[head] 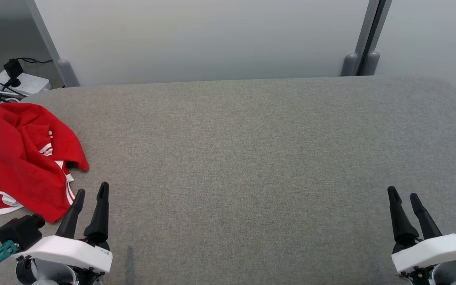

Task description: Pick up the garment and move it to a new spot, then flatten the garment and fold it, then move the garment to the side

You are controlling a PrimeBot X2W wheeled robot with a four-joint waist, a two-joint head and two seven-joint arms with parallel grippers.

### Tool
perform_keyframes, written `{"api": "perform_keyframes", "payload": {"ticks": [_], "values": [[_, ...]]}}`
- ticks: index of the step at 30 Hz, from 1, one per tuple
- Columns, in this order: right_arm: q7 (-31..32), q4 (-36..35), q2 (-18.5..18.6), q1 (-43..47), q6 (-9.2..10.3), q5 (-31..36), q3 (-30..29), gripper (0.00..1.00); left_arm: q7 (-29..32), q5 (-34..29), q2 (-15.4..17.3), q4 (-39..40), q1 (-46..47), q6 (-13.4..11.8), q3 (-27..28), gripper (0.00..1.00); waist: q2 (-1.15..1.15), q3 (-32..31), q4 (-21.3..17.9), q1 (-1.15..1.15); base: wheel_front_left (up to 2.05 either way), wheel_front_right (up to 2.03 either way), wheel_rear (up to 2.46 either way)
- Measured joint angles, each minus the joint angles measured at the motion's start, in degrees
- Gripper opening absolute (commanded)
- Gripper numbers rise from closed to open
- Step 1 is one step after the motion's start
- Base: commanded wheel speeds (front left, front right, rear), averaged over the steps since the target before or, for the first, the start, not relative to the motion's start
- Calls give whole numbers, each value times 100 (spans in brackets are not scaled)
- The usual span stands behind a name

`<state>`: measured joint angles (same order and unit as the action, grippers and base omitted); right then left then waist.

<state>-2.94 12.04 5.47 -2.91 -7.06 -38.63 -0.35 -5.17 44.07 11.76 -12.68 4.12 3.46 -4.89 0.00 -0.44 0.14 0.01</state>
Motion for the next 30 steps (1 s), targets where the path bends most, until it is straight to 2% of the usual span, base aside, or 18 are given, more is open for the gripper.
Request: {"api": "perform_keyframes", "payload": {"ticks": [15, 21, 30], "values": [[-182, 23, -33, 53, 0, 890, 135, 100, -254, -960, 59, -156, 0, -53, -257, 100, 0, -27, 24, 0, 0, 0, 0], [-240, 31, -33, 109, -1, 1303, 233, 100, -326, -1363, 100, -256, 0, -247, -308, 100, 0, -26, 0, 0, 0, 0, 0], [-367, 168, -34, 109, -1, 1894, 276, 100, -500, -1860, 149, -323, -2, -409, -353, 100, 0, -25, -20, 0, 0, 0, 0]]}}
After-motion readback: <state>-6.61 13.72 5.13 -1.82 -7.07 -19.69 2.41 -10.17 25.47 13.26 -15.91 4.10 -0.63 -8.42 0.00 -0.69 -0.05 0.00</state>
